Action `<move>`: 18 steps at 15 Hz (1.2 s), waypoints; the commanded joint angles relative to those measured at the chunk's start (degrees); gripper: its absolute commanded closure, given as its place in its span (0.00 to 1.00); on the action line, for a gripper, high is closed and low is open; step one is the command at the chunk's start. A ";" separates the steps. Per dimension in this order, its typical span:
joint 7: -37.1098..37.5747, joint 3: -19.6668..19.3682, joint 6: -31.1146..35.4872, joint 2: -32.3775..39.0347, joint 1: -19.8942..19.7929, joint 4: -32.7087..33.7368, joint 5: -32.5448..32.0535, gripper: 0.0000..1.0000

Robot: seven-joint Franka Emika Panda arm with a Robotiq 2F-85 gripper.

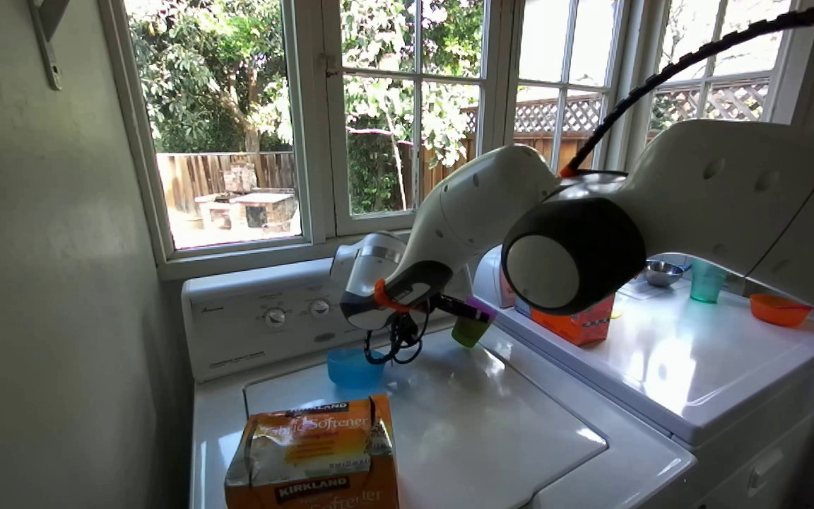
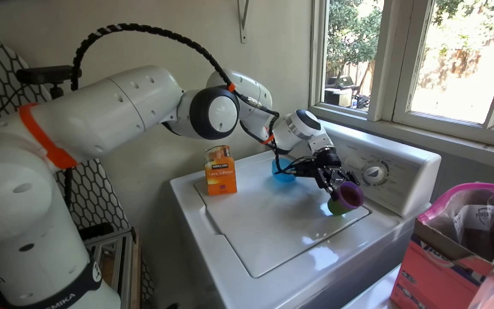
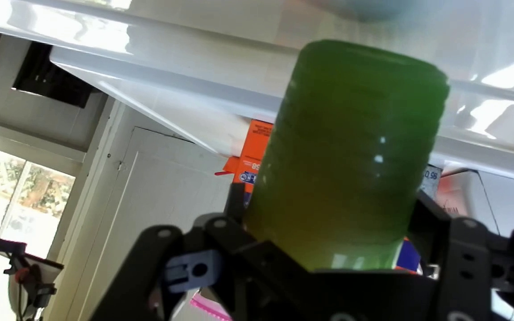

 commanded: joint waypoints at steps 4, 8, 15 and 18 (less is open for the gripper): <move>-5.58 -1.29 -2.76 4.53 1.36 7.00 -1.52 0.41; -10.21 -1.97 -5.60 5.56 3.25 8.80 -2.06 0.41; -14.85 -3.45 -7.11 7.81 5.17 11.58 -2.87 0.41; -14.87 -4.85 -8.72 8.98 5.69 12.65 -3.10 0.41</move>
